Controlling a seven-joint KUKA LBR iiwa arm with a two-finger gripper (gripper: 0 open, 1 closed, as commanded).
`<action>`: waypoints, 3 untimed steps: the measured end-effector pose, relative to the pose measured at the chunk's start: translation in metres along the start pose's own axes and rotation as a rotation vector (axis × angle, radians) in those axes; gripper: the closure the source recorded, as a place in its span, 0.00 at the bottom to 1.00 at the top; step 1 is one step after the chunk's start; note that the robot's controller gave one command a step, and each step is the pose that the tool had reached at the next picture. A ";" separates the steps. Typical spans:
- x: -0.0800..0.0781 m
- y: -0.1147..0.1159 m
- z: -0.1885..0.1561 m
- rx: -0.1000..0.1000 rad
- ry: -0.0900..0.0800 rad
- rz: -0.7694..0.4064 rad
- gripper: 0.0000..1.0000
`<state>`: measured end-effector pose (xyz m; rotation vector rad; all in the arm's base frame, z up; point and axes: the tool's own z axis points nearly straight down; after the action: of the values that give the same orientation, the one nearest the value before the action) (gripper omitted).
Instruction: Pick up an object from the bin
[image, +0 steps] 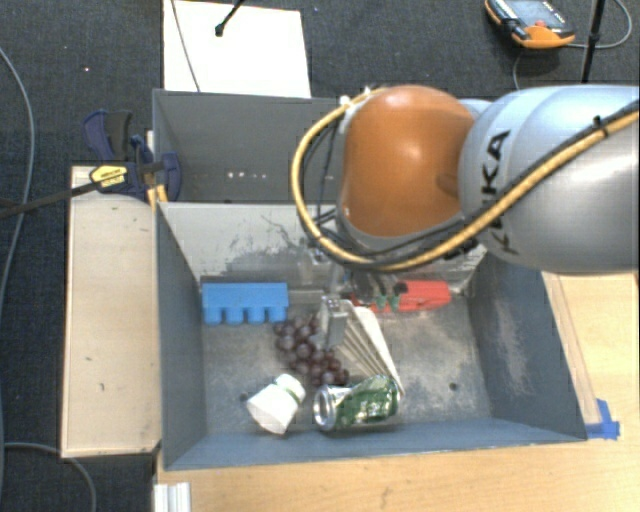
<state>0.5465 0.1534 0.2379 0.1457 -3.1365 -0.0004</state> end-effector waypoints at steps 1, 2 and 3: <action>0.019 -0.003 -0.033 -0.001 -0.004 -0.160 0.00; 0.031 0.000 -0.013 -0.002 -0.017 -0.059 0.00; 0.045 -0.007 0.025 -0.001 -0.005 -0.171 0.00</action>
Offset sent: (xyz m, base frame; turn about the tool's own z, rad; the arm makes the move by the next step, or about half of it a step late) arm -0.0576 0.0008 -0.0891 -0.1026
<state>0.5021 0.1419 0.2129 0.4133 -3.1177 -0.0025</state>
